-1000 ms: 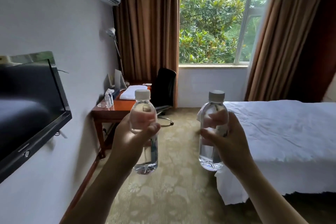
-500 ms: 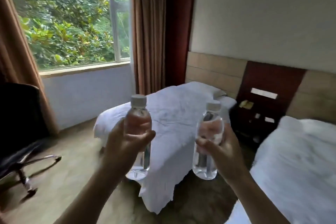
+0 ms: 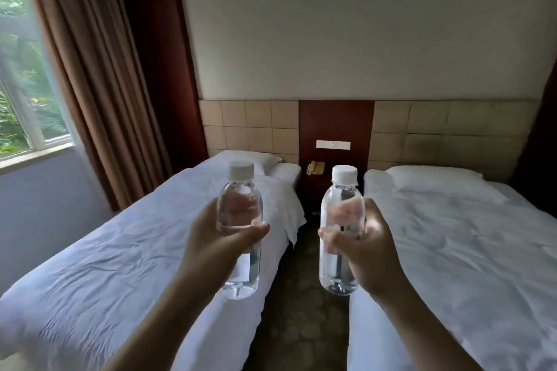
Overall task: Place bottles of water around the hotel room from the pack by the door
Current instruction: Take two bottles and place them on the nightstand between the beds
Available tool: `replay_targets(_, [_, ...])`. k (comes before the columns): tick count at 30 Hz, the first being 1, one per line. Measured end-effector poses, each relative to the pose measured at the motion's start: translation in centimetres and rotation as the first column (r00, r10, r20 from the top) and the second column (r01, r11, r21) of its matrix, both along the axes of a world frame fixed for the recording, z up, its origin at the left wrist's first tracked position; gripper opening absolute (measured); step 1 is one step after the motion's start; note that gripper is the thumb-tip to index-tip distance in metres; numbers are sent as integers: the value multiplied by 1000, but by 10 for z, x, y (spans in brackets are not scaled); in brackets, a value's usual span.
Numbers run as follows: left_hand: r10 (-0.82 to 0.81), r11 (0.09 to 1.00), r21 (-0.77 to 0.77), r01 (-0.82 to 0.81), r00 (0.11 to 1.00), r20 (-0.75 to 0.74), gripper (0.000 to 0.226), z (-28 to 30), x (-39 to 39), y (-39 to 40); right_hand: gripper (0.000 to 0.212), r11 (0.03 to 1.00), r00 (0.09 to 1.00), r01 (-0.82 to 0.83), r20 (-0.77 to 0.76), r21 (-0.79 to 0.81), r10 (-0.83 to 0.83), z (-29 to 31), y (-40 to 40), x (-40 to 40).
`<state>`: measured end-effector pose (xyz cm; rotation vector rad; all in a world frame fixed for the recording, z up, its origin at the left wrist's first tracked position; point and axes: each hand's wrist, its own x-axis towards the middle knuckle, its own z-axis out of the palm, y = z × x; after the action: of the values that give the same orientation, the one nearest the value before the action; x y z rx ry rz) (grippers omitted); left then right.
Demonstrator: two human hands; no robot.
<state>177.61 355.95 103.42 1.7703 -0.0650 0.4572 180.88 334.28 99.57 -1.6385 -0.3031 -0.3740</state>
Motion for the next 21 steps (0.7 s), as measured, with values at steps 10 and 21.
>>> replay_targets(10, [-149,988,-33,149,989,-8,32,-12,175,4,42,989,991,129,-40,-66,-131,-5,8,147])
replay_targets(21, [-351,927,-149,344,936,-20,26,-18,435,23,45,927,928,360,-58,-108,-368,7,20,366])
